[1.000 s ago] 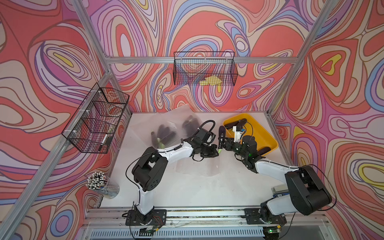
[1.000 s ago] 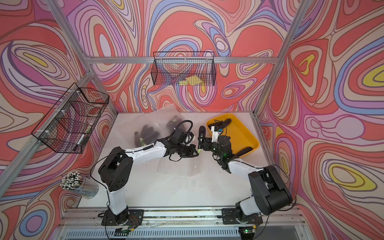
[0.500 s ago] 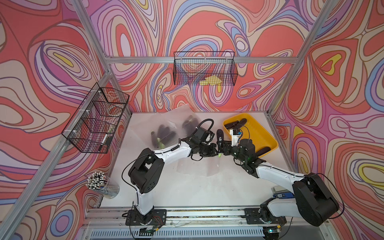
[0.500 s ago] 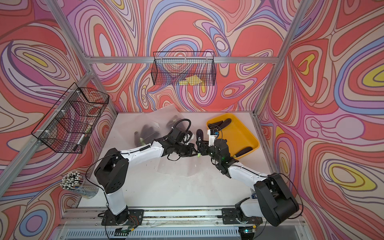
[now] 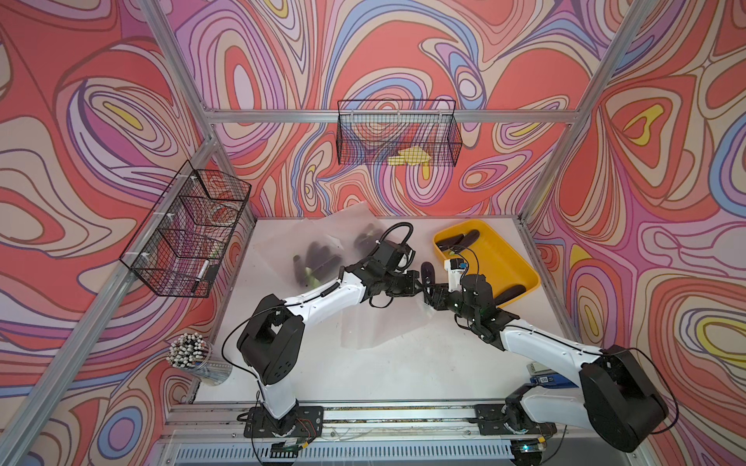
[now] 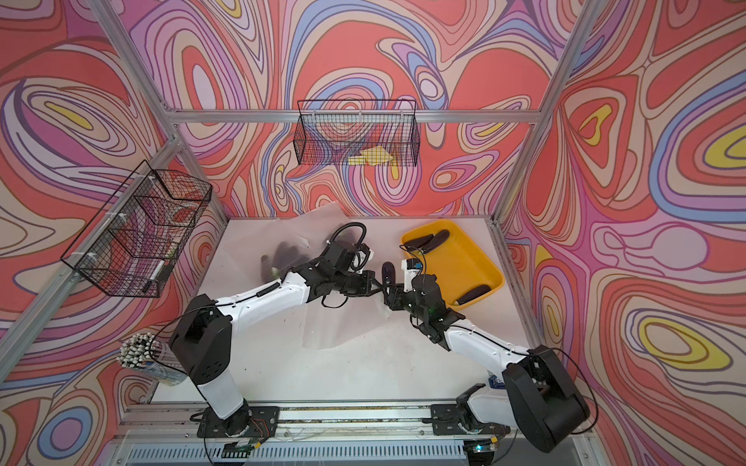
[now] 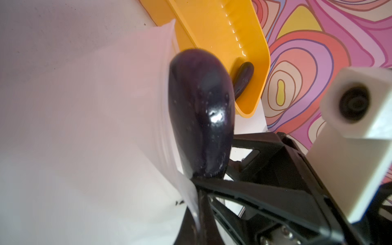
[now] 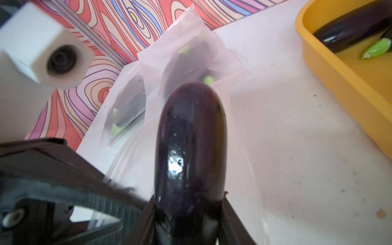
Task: Place the eggplant in a zip-top bag and seal the zipper
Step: Place the eggplant in the zipper food storage bag.
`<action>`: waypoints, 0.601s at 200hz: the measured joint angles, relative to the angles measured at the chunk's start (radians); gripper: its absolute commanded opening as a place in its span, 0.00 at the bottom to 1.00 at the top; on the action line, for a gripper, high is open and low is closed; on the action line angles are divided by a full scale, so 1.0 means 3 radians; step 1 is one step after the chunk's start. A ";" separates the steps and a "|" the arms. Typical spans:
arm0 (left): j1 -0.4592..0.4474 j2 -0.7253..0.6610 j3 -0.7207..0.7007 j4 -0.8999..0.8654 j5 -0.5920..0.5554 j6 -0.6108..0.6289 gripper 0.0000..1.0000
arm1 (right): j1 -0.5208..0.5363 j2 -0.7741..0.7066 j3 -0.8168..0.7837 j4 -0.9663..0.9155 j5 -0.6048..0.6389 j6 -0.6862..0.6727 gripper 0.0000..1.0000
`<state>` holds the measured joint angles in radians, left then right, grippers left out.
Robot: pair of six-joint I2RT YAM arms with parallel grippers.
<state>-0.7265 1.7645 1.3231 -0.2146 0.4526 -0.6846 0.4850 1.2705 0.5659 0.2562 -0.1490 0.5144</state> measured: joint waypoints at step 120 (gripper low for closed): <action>0.0000 0.0022 -0.0013 0.0004 -0.0041 0.0126 0.00 | 0.0006 0.0301 0.0314 -0.0682 -0.0392 0.0158 0.33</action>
<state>-0.7265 1.7710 1.3193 -0.2134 0.4404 -0.6468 0.4870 1.3609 0.6601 0.0517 -0.2665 0.5617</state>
